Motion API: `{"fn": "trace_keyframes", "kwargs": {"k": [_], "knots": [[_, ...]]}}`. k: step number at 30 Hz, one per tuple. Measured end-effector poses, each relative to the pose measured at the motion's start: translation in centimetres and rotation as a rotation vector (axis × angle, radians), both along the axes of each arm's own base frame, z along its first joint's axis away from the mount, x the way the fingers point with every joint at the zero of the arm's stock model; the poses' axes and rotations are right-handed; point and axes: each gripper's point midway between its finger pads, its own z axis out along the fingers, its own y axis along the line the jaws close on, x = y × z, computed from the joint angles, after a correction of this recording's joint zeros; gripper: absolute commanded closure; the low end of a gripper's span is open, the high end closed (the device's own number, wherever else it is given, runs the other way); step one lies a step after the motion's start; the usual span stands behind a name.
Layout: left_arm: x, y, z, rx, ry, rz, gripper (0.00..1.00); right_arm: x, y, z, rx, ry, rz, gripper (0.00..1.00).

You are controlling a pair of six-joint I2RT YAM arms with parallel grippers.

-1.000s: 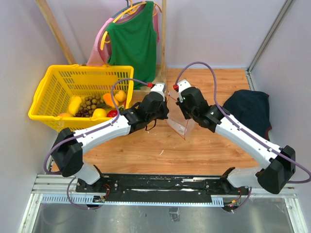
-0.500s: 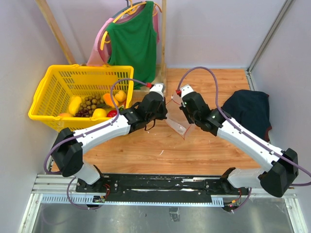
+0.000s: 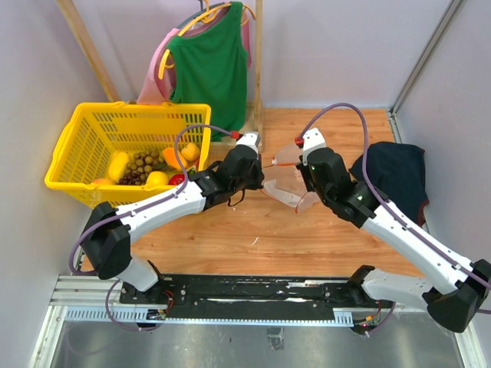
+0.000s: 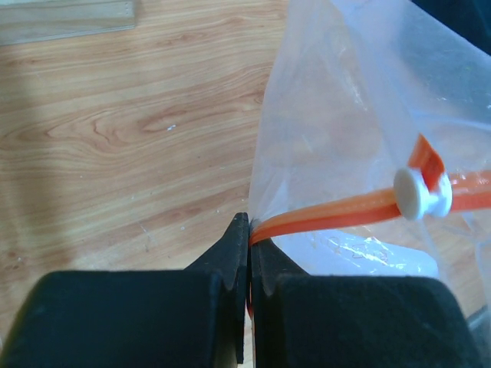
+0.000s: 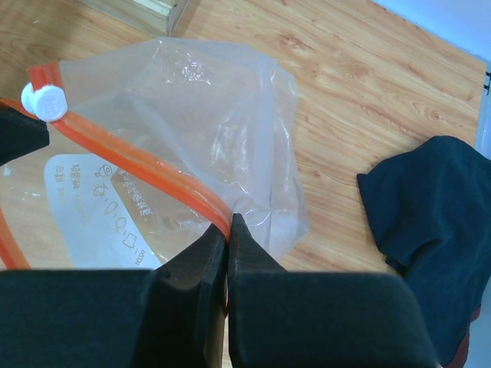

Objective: Place the food in the zip-top bag and seal the zipper
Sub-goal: Open the zipper of the food storage bag, then pick up the fake fruit from the bin.

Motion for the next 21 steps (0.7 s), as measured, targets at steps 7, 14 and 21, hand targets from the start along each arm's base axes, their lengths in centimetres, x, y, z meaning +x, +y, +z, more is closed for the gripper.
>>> {"fn": "trace_keyframes", "kwargs": {"k": [7,14,21], "knots": [[-0.3,-0.7,0.2,-0.029,0.010,-0.033,0.69,0.6,0.6,-1.5,-0.031,0.034,0.000,0.99],[-0.6,-1.1,0.8,-0.057,0.012,-0.050,0.35,1.0,1.1,-3.2,-0.066,0.077,0.006,0.99],[-1.1,-0.1,5.0,-0.123,-0.053,-0.043,0.13,1.2,1.3,-3.7,-0.077,0.090,0.006,0.99]]}}
